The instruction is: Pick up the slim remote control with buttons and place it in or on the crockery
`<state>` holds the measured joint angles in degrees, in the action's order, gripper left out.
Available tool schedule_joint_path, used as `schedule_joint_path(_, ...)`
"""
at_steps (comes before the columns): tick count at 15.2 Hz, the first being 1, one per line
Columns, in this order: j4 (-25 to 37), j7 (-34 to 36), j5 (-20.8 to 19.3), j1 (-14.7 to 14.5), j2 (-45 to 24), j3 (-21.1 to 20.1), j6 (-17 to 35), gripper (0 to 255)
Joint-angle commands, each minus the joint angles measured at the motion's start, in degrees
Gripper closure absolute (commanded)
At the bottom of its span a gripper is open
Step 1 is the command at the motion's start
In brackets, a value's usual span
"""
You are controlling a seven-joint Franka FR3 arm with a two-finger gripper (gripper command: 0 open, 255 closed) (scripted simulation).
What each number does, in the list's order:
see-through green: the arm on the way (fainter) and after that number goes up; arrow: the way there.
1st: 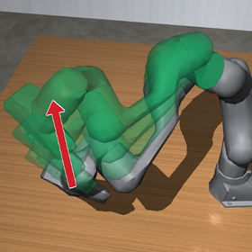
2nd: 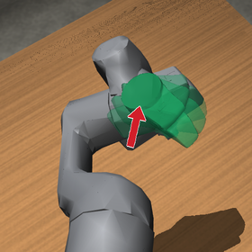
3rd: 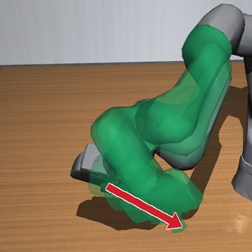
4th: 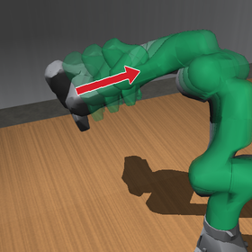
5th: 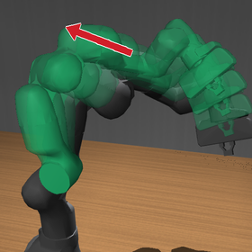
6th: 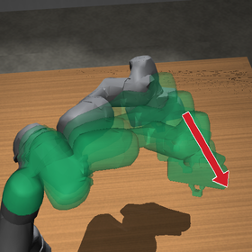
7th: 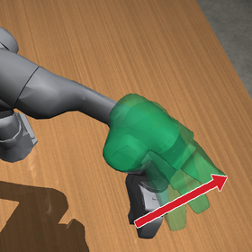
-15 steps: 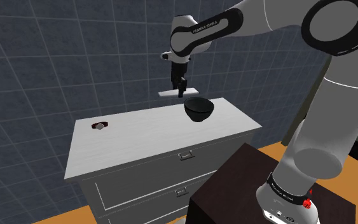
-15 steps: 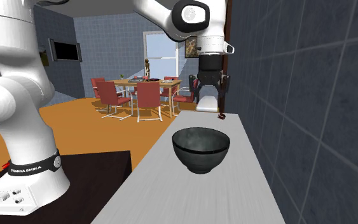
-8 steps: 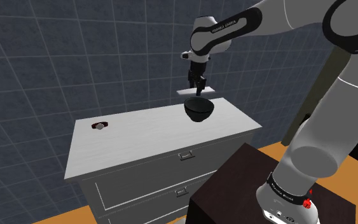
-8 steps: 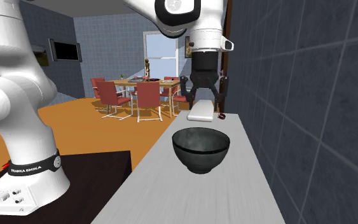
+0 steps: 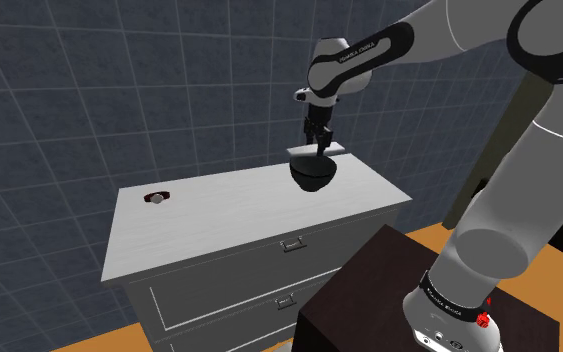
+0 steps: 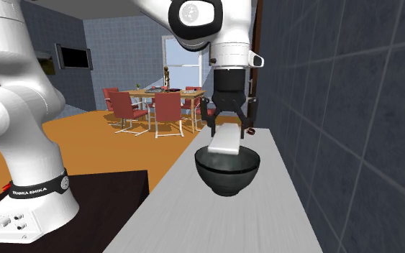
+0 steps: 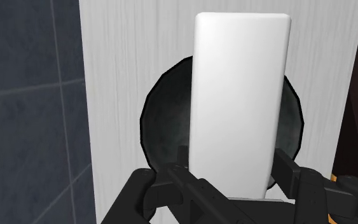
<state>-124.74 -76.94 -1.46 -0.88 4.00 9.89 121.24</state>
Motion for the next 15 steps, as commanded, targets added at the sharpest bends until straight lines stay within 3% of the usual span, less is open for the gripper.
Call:
schedule_joint_path(1,-0.9,-0.1,0.1,0.0,-0.6,0.1,1.6,255)
schedule_joint_path(7,-3.6,-0.4,0.6,0.1,-3.1,0.2,6.7,255)
schedule_joint_path(15,-3.6,-0.4,0.6,0.1,-3.1,0.2,6.7,255)
